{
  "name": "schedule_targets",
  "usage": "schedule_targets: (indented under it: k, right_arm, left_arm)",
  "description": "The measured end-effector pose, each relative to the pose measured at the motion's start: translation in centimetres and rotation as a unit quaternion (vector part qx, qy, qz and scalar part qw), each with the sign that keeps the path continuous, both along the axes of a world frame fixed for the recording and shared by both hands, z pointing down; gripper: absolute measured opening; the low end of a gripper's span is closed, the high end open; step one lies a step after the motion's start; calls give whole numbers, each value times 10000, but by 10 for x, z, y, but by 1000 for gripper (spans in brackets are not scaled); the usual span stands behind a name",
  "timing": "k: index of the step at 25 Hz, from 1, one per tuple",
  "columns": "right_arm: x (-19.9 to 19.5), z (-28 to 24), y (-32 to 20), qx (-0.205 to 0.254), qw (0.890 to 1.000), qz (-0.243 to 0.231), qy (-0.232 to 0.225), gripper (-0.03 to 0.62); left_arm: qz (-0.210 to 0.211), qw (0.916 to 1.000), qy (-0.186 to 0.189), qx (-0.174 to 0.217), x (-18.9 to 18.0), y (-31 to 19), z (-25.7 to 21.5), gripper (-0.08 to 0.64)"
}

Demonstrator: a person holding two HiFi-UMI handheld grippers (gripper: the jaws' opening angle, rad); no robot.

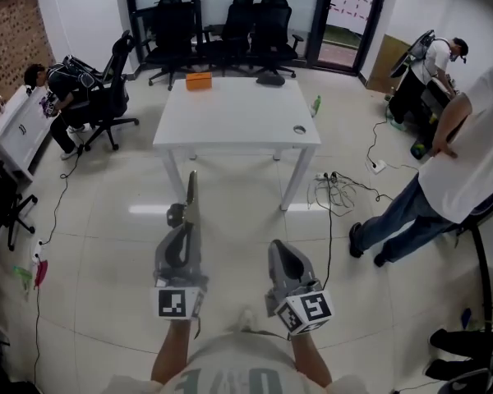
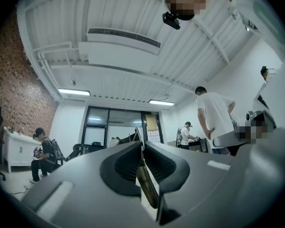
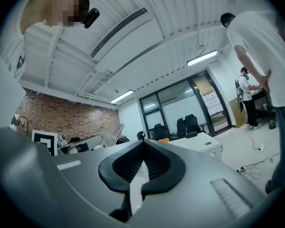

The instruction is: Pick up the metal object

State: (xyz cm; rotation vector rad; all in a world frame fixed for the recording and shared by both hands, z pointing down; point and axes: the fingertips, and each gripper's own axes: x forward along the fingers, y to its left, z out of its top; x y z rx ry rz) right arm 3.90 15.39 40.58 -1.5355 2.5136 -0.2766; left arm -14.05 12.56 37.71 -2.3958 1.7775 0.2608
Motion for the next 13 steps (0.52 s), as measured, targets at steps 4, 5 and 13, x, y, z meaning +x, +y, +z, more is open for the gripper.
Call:
schedule_targets:
  k: [4, 5, 13]
  right_arm:
    - [5, 0, 1, -33, 9998, 136, -126, 9]
    - [5, 0, 1, -37, 9998, 151, -94, 9]
    - [0, 8, 1, -49, 9997, 196, -106, 9]
  left_arm:
    - [81, 9999, -24, 125, 7, -1, -10, 20]
    - [106, 9999, -14, 114, 8, -1, -11, 20]
    - [46, 10000, 41, -63, 0, 0, -2, 20]
